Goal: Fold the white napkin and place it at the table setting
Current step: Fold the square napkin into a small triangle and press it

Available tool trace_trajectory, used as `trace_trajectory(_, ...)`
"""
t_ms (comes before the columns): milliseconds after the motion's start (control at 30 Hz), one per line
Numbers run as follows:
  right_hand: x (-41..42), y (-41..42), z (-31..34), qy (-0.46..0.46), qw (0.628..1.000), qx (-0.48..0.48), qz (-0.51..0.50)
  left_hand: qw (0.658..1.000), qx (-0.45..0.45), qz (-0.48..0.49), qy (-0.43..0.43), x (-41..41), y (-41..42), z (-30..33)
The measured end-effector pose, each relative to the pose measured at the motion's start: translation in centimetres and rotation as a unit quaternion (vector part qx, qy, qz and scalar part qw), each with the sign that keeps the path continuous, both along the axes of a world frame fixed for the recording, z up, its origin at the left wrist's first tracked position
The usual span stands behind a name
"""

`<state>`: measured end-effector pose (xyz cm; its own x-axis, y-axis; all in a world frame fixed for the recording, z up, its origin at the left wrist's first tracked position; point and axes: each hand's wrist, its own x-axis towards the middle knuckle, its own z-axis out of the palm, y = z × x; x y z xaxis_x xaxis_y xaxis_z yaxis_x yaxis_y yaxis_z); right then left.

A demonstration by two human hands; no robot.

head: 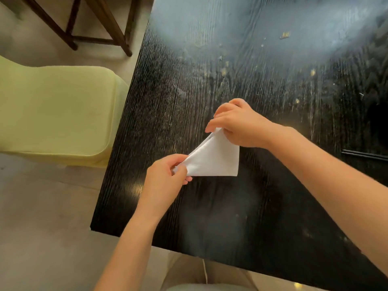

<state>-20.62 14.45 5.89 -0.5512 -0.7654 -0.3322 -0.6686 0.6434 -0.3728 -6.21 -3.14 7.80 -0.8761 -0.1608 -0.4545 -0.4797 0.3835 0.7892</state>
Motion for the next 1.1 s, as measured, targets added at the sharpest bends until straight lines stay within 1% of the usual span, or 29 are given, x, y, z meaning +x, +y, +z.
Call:
trace_trajectory(67, -0.9, 0.6, -0.3, 0.01, 1.0, 0.001, 0.022, 1.0, -0.018, -0.002, 0.016, 0.0, -0.4, -0.3)
trace_trajectory(167, -1.2, 1.7, -1.1, 0.026, 1.0, -0.013, 0.01, 0.999, -0.038, 0.021, 0.026, 0.1, -0.8, -1.2)
trace_trajectory(333, 0.2, 2.9, -2.7, 0.046, 0.992, -0.102, -0.054, 0.991, -0.093, 0.089, 0.041, 0.0, -1.1, -3.0)
trace_trajectory(433, 1.0, 3.5, -3.3, 0.046, 0.985, -0.125, -0.108, 0.984, -0.117, 0.116, 0.069, -0.1, -1.0, -3.8)
trace_trajectory(600, 2.9, 4.3, -4.1, 0.032, 0.978, -0.134, -0.156, 0.975, -0.148, 0.137, 0.097, -0.4, -0.8, -4.9)
trace_trajectory(700, 4.8, 4.6, -4.6, 0.046, 0.971, -0.138, -0.188, 0.972, -0.156, 0.132, 0.113, -1.0, -0.6, -5.2)
trace_trajectory(767, 6.1, 4.5, -4.8, 0.06, 0.964, -0.137, -0.219, 0.965, -0.185, 0.135, 0.126, -1.6, -0.2, -5.3)
trace_trajectory(833, 7.4, 4.1, -4.9, 0.083, 0.954, -0.124, -0.259, 0.954, -0.234, 0.147, 0.117, -2.0, 0.9, -5.6)
trace_trajectory(867, 7.9, 3.8, -4.9, 0.094, 0.948, -0.118, -0.279, 0.95, -0.26, 0.138, 0.104, -2.0, 1.9, -5.5)
trace_trajectory(1000, 9.3, 2.7, -4.5, 0.112, 0.929, -0.098, -0.339, 0.933, -0.356, 0.028, 0.056, -1.7, 6.8, -6.5)
trace_trajectory(1067, 9.4, 2.4, -4.2, 0.134, 0.921, -0.11, -0.348, 0.923, -0.385, 0.002, 0.023, -1.5, 7.6, -7.7)
trace_trajectory(1100, 9.3, 2.3, -4.2, 0.157, 0.92, -0.125, -0.337, 0.918, -0.395, -0.002, 0.009, -1.4, 7.6, -8.2)
